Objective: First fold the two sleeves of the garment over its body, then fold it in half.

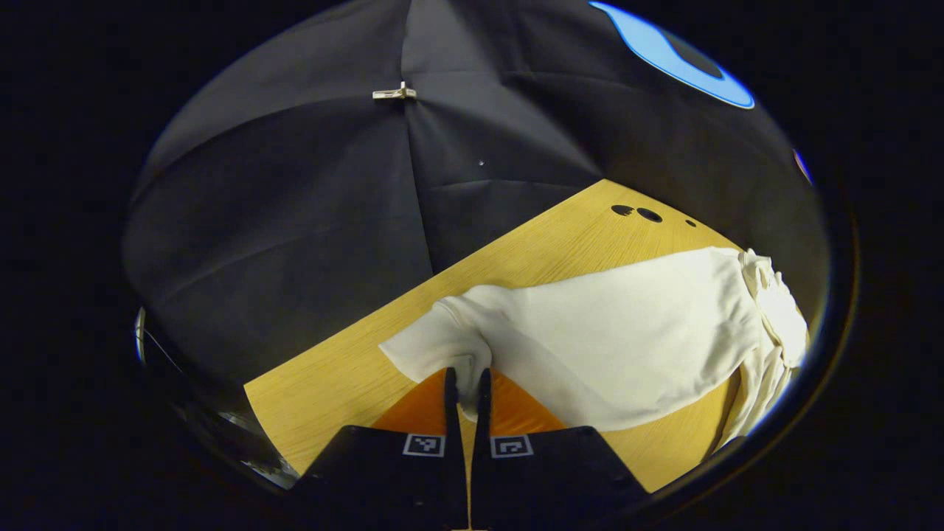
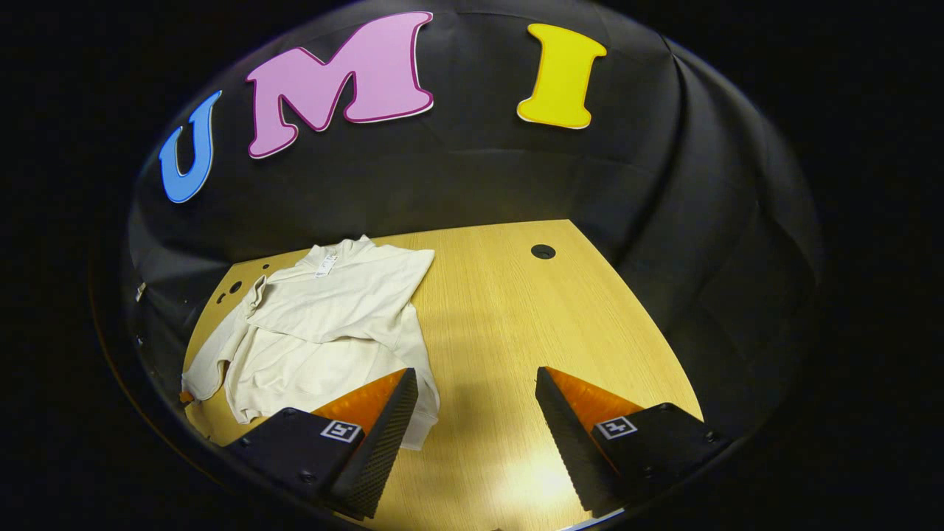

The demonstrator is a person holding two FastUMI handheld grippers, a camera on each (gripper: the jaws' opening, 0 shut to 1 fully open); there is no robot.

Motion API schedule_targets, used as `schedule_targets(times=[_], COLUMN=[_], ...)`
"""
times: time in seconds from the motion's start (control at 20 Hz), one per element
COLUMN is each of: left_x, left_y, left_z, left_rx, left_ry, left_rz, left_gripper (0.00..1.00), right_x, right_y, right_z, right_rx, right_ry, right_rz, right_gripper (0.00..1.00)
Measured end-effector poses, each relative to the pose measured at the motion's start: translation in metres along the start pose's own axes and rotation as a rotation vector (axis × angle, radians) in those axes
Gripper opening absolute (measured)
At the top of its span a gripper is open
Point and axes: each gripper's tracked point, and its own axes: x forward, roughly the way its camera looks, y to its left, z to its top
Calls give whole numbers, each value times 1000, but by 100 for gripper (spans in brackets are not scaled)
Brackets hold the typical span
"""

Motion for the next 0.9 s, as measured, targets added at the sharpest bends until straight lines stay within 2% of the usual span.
schedule_targets(times=[0.2, 0.4, 0.45, 0.5, 0.55, 0.7, 0.9], left_x=[-8, -18, -20, -22, -25, -34, -51], left_y=[-16, -60, -74, -88, -105, -155, -236], left_z=[35, 94, 108, 120, 133, 166, 203], left_rx=[-29, 19, 30, 37, 38, 46, 133], left_ry=[-35, -115, -129, -142, -157, -194, -259], left_rz=[-37, -109, -127, -148, -169, -234, -320], left_gripper=[6, 6, 6, 2, 6, 6, 6], right_x=[-3, -2, -2, -1, -1, 0, 8], right_y=[-6, -12, -13, -11, -12, -17, -29], right_z=[-3, -5, -7, -7, -9, -15, -22], right_rx=[18, 24, 31, 40, 49, 50, 73], right_ry=[4, -5, -5, -5, -4, -4, 13], right_rz=[9, -2, -3, -3, -1, -9, -22], right_gripper=[99, 99, 99, 99, 99, 99, 99])
